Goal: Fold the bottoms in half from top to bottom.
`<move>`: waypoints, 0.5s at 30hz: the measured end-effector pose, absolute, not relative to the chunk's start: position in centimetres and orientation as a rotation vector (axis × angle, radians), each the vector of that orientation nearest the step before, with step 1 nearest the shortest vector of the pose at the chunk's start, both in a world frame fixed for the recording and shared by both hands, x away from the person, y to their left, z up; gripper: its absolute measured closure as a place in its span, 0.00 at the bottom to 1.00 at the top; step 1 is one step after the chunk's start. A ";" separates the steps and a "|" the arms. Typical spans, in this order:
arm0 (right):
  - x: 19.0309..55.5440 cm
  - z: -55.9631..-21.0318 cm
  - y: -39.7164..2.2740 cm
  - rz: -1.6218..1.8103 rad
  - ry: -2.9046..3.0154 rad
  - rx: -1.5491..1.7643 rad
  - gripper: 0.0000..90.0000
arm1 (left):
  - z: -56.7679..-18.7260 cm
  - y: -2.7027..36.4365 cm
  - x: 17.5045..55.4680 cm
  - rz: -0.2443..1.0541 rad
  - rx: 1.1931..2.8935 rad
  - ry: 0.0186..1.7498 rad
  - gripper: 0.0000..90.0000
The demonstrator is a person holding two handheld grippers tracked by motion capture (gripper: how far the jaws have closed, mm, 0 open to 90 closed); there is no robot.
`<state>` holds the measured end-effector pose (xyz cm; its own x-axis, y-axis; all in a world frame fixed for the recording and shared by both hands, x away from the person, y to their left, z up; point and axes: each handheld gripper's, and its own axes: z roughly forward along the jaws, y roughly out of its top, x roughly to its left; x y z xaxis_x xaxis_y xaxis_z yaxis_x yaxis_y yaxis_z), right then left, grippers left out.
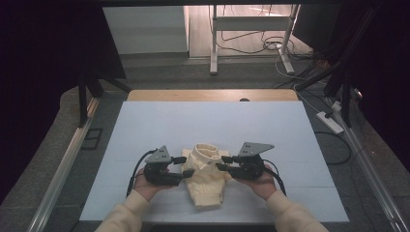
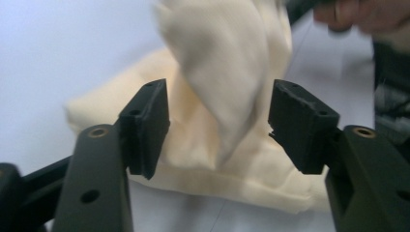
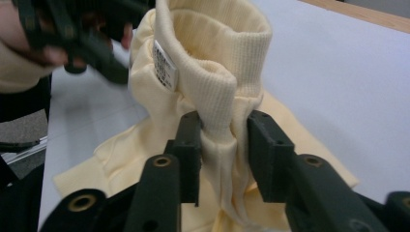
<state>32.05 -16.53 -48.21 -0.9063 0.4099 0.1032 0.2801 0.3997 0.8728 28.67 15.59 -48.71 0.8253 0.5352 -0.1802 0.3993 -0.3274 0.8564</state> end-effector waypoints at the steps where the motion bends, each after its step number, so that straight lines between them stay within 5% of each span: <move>1: 31.8 -48.3 -16.7 1.528 2.521 0.621 0.71 | -48.4 16.0 28.6 0.168 1.937 0.704 0.42; 15: 30.1 -49.0 -17.0 1.490 2.585 0.615 0.55 | -47.9 18.0 29.2 0.198 1.874 0.797 0.40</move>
<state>30.11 -16.97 -49.00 -0.9142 0.3882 0.1166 0.2954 0.4411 0.8474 29.16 17.96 -47.92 0.7649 0.6065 -0.2171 0.4340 -0.2361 0.8694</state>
